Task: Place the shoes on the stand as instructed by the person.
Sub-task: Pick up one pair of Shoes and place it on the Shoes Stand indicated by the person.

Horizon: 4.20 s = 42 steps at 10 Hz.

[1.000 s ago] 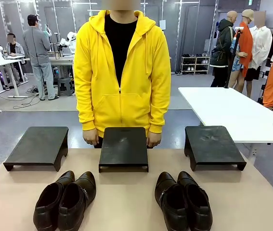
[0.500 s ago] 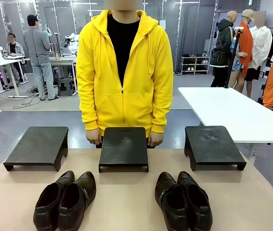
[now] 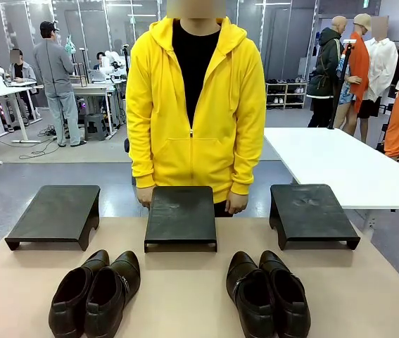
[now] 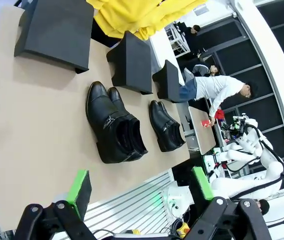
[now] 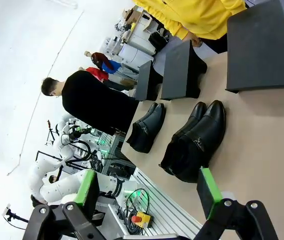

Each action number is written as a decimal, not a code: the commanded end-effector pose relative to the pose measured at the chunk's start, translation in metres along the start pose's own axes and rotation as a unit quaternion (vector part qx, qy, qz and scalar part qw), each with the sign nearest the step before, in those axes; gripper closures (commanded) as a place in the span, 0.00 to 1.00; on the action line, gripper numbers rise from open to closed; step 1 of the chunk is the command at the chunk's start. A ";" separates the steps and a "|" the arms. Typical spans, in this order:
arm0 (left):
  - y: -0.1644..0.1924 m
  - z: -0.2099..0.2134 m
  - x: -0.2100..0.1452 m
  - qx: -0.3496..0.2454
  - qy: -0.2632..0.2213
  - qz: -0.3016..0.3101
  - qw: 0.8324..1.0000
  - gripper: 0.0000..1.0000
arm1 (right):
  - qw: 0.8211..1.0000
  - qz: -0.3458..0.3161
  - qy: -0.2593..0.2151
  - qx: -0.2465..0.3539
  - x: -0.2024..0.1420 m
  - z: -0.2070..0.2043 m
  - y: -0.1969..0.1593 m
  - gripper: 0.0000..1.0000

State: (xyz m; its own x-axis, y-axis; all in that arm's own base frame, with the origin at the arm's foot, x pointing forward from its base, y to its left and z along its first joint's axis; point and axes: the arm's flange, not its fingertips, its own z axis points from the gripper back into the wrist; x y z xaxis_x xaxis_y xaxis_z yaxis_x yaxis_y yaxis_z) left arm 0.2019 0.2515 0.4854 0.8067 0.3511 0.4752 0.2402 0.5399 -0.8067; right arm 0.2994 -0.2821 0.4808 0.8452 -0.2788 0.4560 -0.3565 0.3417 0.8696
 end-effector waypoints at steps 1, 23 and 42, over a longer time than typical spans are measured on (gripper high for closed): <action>-0.001 0.001 0.001 -0.011 -0.003 -0.010 1.000 0.00 | 1.000 0.006 -0.001 0.004 0.000 0.001 0.004 0.00; -0.162 -0.115 0.047 0.131 0.193 -0.101 0.967 0.00 | 1.000 0.006 -0.001 0.004 0.000 0.001 0.004 0.00; -0.166 -0.407 -0.100 0.421 0.210 -0.088 0.878 0.00 | 1.000 0.006 -0.001 0.004 0.000 0.001 0.004 0.00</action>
State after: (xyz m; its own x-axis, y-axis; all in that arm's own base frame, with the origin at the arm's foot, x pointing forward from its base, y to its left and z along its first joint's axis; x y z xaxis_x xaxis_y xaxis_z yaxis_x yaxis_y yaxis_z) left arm 0.3145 -0.1873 0.4639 0.9684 -0.0453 0.2454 0.0768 0.9897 -0.1205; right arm 0.2987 -0.2818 0.4819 0.8456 -0.2777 0.4560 -0.3555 0.3444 0.8689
